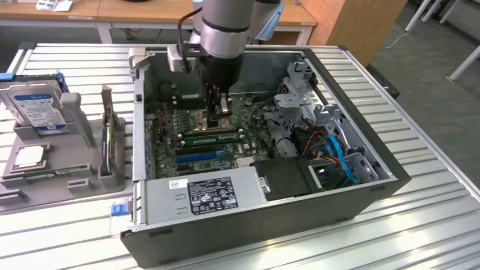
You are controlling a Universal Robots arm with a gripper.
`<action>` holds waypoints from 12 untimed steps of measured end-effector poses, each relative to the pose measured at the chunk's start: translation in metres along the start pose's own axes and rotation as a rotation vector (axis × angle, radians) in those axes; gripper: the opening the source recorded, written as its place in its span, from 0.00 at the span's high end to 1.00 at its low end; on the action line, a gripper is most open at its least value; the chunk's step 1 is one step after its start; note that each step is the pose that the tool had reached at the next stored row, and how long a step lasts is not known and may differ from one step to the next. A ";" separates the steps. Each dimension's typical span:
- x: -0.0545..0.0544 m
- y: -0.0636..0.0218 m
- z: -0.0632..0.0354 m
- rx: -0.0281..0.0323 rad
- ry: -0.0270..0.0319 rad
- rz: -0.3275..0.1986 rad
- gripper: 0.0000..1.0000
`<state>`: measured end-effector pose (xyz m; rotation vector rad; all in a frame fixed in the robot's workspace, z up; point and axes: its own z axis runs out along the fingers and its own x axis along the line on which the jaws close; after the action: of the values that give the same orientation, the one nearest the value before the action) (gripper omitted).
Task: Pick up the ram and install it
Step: 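Press down the ram until it locks into place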
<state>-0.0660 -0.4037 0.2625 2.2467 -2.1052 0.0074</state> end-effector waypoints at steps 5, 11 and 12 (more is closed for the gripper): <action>0.001 0.0010 -0.0227 -0.0001 -0.0001 0.000 0.89; 0.003 -0.0131 -0.0475 -0.0147 -0.0011 -0.001 0.89; 0.004 -0.0165 -0.0509 -0.0180 -0.0013 -0.001 0.89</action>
<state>-0.0473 -0.4037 0.3128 2.2380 -2.0963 -0.0130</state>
